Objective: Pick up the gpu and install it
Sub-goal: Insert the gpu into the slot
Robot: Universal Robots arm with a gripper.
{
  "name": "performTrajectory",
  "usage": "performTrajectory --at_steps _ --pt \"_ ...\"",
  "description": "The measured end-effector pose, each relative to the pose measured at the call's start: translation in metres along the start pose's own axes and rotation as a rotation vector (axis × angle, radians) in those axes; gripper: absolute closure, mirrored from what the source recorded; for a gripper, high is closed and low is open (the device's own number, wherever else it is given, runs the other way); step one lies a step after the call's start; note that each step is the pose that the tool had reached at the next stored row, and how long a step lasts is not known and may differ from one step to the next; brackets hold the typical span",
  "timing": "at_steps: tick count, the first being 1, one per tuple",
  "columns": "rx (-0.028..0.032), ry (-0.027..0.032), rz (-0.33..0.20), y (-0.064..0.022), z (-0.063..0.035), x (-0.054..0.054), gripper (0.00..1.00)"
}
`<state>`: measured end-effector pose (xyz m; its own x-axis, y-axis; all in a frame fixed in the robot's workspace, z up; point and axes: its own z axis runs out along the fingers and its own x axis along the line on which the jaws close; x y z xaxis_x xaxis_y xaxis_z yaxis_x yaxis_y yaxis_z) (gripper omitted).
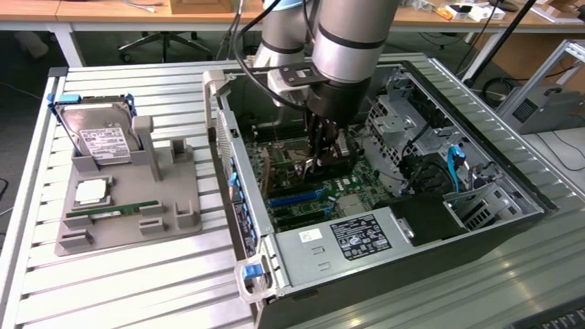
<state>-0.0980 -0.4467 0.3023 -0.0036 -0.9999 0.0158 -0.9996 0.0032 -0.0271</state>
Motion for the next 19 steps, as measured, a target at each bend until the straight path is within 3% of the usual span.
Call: performTrajectory --at_steps 19 --pt "0.0 0.0 0.0 0.0144 0.0206 0.001 0.73"
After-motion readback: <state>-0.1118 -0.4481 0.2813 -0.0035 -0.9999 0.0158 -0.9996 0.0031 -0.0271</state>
